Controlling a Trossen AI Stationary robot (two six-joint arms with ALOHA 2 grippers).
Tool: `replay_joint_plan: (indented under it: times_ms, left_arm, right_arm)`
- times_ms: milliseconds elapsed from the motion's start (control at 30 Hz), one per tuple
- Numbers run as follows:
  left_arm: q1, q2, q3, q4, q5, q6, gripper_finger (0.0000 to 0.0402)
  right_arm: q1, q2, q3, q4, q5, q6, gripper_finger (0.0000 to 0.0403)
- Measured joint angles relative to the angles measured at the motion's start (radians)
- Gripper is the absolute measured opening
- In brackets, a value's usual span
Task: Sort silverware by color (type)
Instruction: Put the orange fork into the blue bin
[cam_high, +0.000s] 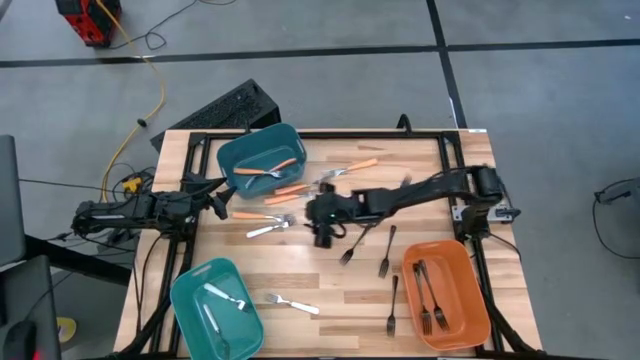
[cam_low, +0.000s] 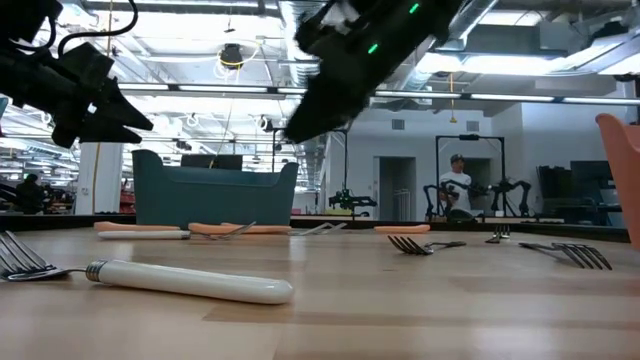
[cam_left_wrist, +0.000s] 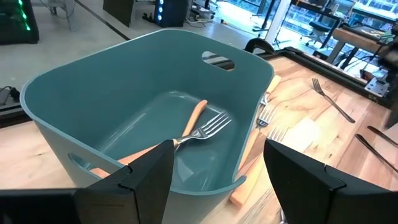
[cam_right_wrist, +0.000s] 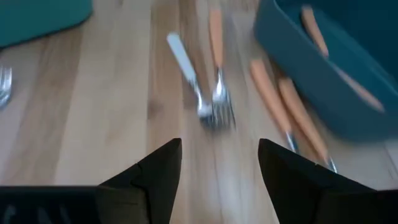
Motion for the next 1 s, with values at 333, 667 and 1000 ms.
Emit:
replay_joint_plan:
  times_ms: [333, 667, 1000]
  left_arm:
    - [0.0, 0.0, 0.0, 0.001, 0.0, -0.009, 0.0235]
    - [0.0, 0.0, 0.0, -0.001, -0.002, -0.019, 0.0235]
    - [0.0, 0.0, 0.0, -0.001, 0.0, -0.019, 0.0235]
  right_arm:
    - [-0.072, 0.318, 0.195, 0.324, -0.111, -0.101, 0.0237]
    - [-0.081, 0.542, 0.499, 0.205, -0.139, -0.119, 0.0237]
    - [-0.109, 0.626, 0.577, 0.139, -0.193, -0.035, 0.0237]
